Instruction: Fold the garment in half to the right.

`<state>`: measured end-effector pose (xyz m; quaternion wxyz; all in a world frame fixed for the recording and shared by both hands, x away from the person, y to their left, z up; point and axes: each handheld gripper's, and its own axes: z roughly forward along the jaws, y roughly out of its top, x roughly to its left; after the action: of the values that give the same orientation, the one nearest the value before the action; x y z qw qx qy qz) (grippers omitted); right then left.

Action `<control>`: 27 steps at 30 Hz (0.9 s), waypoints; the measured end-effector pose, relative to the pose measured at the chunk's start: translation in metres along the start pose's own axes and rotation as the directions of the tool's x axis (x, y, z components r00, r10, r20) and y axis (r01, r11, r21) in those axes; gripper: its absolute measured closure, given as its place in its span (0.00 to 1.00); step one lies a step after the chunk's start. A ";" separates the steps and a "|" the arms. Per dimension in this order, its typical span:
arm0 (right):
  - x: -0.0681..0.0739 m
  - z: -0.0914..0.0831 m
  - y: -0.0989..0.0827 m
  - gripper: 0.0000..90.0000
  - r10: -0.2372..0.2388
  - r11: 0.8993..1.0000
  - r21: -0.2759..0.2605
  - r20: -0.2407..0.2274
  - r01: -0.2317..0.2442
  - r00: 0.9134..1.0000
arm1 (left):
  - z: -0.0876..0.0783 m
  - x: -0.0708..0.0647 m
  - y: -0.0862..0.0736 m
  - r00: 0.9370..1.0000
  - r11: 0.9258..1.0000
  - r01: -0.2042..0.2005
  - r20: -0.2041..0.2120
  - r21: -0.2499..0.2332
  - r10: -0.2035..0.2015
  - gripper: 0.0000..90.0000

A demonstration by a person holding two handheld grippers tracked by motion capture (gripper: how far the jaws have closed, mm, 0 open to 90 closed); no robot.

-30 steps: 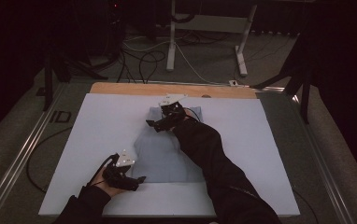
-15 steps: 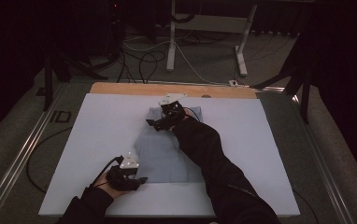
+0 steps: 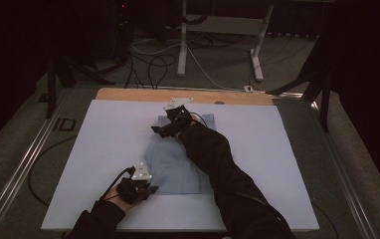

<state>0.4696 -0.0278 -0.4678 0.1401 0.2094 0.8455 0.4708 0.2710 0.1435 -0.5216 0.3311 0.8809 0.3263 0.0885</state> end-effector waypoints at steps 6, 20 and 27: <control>-0.008 0.008 0.006 0.10 0.003 1.000 0.008 0.002 -0.003 1.000 | -0.004 0.000 0.002 1.000 1.000 0.004 -0.002 -0.019 -0.004 0.95; -0.031 0.028 0.014 0.12 0.099 0.994 0.040 0.055 -0.101 0.994 | -0.006 0.001 0.002 1.000 0.999 0.007 0.000 -0.035 -0.007 0.95; -0.038 0.045 0.011 0.11 0.160 0.983 0.075 0.089 -0.167 0.983 | -0.005 0.001 0.002 1.000 0.999 0.011 0.001 -0.036 -0.011 0.95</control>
<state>0.5243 -0.0077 -0.4806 0.1271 0.3030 0.8376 0.4365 0.2709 0.1458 -0.5165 0.3476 0.8731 0.3292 0.0924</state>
